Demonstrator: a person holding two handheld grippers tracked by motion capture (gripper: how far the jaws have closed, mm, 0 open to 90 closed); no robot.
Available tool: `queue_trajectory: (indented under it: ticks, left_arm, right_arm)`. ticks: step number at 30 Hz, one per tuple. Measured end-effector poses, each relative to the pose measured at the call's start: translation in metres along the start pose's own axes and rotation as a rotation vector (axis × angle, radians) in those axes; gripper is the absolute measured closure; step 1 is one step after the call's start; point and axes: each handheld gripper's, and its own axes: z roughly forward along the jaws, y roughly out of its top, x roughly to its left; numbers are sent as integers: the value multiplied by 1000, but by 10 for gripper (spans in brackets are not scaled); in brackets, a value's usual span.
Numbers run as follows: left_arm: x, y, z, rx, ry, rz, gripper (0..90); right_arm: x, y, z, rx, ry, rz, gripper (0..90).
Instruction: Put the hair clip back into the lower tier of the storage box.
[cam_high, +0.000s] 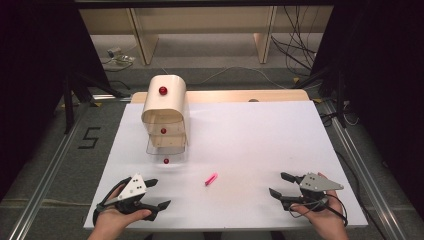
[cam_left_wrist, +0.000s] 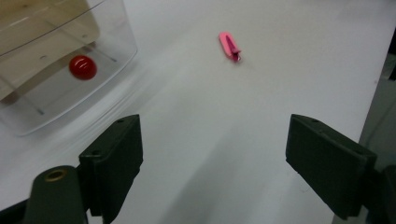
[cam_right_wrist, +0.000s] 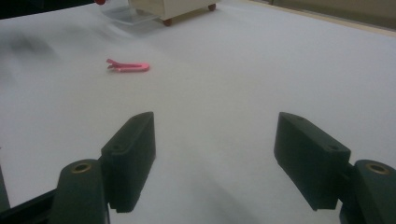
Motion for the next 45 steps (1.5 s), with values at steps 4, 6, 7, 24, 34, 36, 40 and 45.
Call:
queue_trajectory:
  ticks: [4,6,7,24,34,36,40,45]
  left_arm:
    - [-4,7,12,7,-20,15,204]
    - [-8,12,22,14,-36,20,210]
    - [-8,12,22,14,-36,20,219]
    - [-16,34,76,72,-43,45,435]
    - [-23,45,104,91,-60,47,579]
    - [-24,46,110,98,-61,36,604]
    - [-25,47,115,105,-60,38,638]
    - [-25,49,123,112,-53,38,693]
  right_arm:
    - [3,0,1,10,2,-7,302]
    - [5,1,1,2,-1,-10,302]
    - [5,1,1,2,-1,-10,302]
    - [4,1,6,9,18,-14,302]
    - [5,1,6,10,17,-17,302]
    - [4,0,6,11,17,-17,302]
    - [5,1,6,11,18,-18,302]
    - [5,1,6,14,19,-19,302]
